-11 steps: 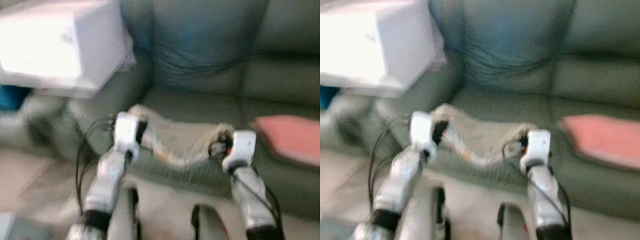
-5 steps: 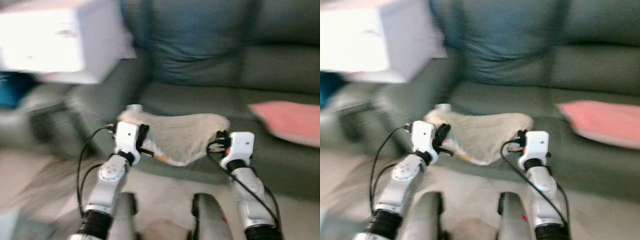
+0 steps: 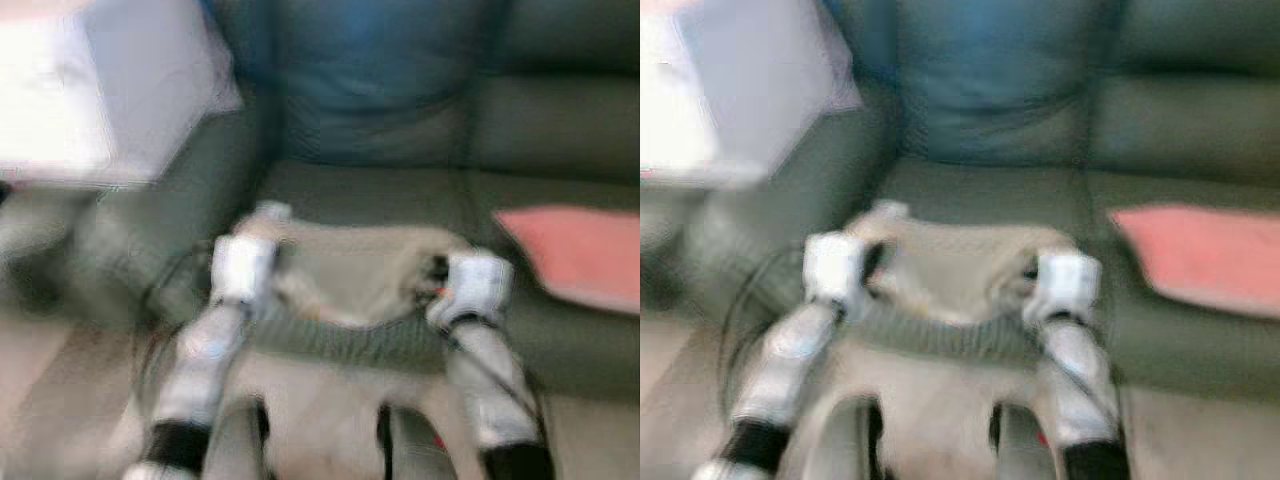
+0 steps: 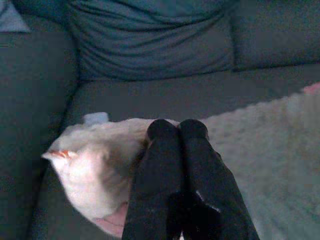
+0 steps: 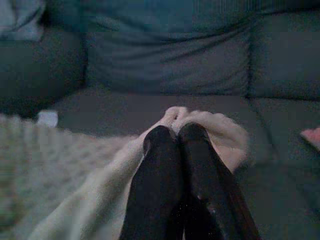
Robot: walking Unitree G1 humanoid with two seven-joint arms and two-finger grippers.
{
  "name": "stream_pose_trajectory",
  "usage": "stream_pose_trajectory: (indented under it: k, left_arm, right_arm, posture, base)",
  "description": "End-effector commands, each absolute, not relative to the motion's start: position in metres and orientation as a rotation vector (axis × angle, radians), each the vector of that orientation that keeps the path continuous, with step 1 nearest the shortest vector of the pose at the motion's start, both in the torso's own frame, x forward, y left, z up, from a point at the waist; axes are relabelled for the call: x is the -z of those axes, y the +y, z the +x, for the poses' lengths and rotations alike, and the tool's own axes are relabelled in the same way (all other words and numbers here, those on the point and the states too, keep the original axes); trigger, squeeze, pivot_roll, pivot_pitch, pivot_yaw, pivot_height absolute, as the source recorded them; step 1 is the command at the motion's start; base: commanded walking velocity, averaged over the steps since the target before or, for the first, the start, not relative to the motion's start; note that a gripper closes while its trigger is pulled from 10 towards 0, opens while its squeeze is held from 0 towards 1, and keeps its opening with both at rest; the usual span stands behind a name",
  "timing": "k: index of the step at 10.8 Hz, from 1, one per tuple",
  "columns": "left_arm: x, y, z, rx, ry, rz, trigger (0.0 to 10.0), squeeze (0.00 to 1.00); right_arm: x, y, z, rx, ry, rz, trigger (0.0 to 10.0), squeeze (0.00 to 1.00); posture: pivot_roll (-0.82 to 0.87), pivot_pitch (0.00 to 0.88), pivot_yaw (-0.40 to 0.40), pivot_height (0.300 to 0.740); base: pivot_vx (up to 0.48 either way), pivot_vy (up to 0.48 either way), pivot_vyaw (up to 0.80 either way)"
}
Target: Move the pillow to the sofa
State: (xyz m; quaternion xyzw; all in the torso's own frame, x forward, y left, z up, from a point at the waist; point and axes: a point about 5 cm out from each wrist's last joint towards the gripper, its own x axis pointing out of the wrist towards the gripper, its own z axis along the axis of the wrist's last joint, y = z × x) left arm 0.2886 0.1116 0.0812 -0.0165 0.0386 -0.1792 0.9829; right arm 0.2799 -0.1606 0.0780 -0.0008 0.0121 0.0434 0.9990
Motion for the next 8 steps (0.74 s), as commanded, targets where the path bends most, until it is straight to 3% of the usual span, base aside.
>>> stream_pose_trajectory:
  k: [1, 8]
  left_arm:
    - [-0.087, 0.092, 0.289, 0.414, 0.058, -0.049, 10.0, 0.00]
    - [-0.085, 0.099, 0.303, 0.353, 0.047, -0.015, 10.0, 0.00]
  right_arm:
    - [-0.073, -0.177, 0.274, -0.040, 0.048, -0.023, 10.0, 0.00]
    - [-0.072, -0.186, 0.276, -0.015, 0.058, -0.015, 10.0, 0.00]
  posture:
    - [-0.04, 0.000, 0.047, 0.616]
    - [-0.04, 0.000, 0.056, 0.616]
  base:
    - [0.292, 0.000, 0.00]
    - [0.000, 0.000, 0.00]
